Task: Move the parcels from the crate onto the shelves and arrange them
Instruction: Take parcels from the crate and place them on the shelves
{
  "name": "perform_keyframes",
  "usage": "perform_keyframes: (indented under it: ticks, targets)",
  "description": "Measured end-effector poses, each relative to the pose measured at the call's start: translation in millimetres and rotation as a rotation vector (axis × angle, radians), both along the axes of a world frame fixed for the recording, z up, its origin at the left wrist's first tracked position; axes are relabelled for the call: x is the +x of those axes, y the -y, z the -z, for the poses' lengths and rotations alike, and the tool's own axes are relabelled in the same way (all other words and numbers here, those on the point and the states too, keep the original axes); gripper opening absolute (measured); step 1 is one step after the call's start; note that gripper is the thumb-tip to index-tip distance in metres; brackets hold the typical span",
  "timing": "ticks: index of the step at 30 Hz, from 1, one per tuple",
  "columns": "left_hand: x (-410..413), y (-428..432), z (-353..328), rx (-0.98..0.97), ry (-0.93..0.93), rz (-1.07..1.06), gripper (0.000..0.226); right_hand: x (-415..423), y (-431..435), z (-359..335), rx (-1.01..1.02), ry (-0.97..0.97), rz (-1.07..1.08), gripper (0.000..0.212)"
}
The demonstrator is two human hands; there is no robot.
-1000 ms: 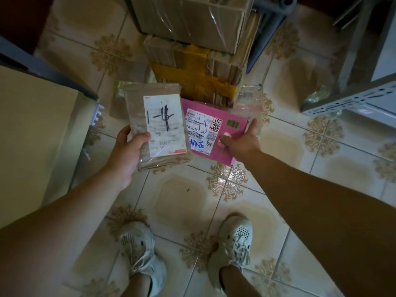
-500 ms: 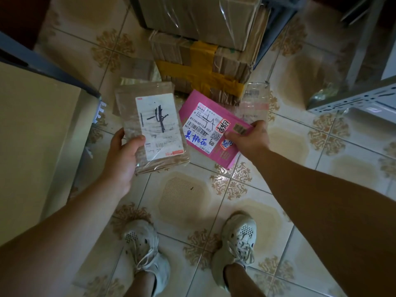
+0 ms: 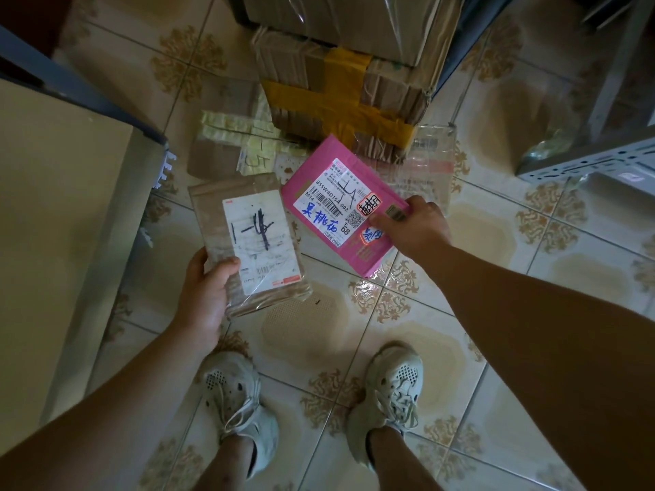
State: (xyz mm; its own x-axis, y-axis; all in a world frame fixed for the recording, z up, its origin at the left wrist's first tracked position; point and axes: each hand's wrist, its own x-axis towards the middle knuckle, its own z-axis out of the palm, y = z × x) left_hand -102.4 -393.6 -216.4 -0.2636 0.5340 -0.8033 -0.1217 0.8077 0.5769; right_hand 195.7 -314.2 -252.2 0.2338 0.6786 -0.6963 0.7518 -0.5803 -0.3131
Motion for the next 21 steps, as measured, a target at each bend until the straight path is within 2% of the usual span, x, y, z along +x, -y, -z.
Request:
perform_keyframes:
  ticks: [5,10,13,16,17,21]
  targets:
    - [11.4,-4.5,17.0,-0.163,0.041,-0.067,0.036,0.6,-1.2,2.1,0.004,-0.106,0.056,0.047]
    - [11.7,-14.6,17.1,-0.182,0.082,-0.078,0.046,-0.8,8.0,5.6,-0.041,-0.319,0.182,0.042]
    - [5.3,-21.3,8.8,-0.136,0.075,-0.008,0.044,1.0,11.7,0.6,-0.064,-0.473,0.281,0.04]
    - [-0.1,-26.0,-13.5,-0.082,0.031,0.045,0.037,-4.2,13.7,-23.8,-0.06,-0.587,0.352,0.064]
    - [-1.1,-27.3,-25.0,-0.065,0.04,0.051,0.035,-6.6,13.7,-35.8,-0.053,-0.621,0.373,0.066]
    - [-3.5,-33.0,-91.0,0.013,0.077,0.077,0.034,-16.6,19.9,-102.1,-0.034,-0.71,0.365,0.055]
